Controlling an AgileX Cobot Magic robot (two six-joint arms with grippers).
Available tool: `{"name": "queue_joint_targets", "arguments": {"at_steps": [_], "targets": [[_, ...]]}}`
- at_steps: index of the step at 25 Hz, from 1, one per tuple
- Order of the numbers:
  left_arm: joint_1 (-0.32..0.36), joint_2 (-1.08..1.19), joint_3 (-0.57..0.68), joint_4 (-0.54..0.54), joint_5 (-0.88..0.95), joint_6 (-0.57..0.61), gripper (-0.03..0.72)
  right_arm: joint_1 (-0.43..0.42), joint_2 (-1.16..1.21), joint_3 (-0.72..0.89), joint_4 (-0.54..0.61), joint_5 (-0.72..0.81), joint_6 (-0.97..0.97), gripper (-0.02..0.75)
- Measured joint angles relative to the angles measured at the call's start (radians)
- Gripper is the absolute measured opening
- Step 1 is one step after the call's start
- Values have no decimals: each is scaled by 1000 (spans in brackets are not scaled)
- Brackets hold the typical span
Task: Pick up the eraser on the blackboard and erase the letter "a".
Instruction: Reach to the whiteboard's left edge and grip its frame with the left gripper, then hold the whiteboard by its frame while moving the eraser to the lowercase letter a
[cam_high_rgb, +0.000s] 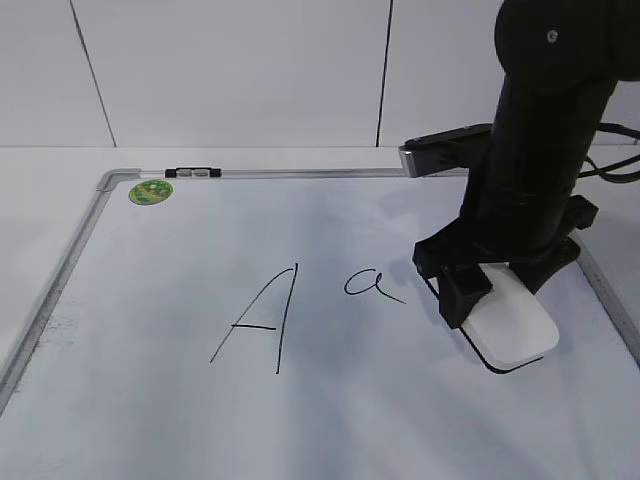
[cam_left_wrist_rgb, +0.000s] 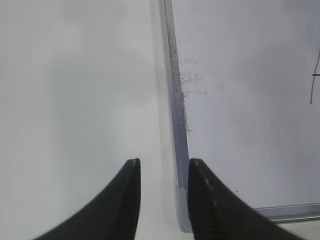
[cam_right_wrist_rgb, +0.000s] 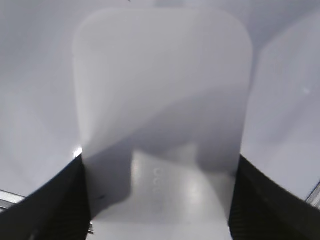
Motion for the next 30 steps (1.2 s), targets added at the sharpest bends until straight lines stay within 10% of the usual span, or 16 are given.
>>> {"name": "queue_joint_targets", "arguments": {"at_steps": [16, 30], "targets": [[0, 841, -479, -75, -31, 4, 245, 0, 0, 0, 9, -4, 0, 538], [-2, 1205, -607, -162, 47, 34, 244, 0, 0, 0, 9, -4, 0, 538]]}}
